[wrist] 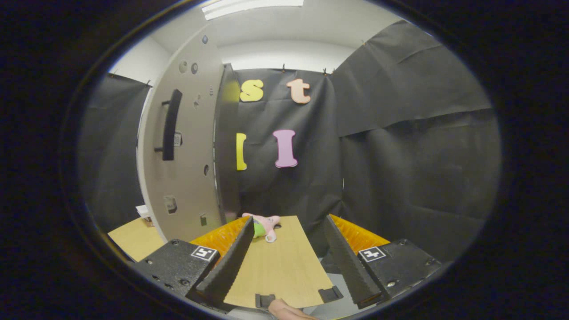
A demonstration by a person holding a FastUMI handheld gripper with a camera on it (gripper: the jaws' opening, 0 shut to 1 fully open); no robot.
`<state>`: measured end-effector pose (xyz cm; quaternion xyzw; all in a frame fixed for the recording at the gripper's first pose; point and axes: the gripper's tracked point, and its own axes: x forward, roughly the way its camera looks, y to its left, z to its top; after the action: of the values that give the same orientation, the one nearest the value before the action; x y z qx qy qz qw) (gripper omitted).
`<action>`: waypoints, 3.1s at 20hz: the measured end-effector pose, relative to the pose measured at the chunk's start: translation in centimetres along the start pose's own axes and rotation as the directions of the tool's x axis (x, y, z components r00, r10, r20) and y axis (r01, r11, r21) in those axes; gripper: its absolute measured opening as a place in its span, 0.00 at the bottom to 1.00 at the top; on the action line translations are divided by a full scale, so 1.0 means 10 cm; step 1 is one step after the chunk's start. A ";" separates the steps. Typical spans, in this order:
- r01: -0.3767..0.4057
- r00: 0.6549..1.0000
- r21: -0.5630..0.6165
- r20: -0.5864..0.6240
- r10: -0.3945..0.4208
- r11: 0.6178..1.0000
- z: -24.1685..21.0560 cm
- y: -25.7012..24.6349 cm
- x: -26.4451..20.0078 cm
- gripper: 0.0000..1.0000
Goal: Open the shoe cabinet door, grab the shoes and put them into the shoe cabinet, then close the shoe cabinet door.
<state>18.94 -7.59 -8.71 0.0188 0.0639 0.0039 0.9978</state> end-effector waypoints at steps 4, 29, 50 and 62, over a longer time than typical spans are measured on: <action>-0.023 1.000 0.007 -0.016 0.023 1.000 -0.15 0.05 0.16 0.99; -0.238 0.971 -0.108 0.001 0.240 0.965 0.56 2.10 0.09 0.93; -0.280 0.958 -0.073 0.035 0.284 0.957 0.39 3.51 0.05 0.93; -0.353 0.931 -0.075 0.074 0.358 0.933 0.30 3.88 -0.20 0.96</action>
<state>17.15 31.04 -3.96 0.0002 0.0163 0.1854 0.9825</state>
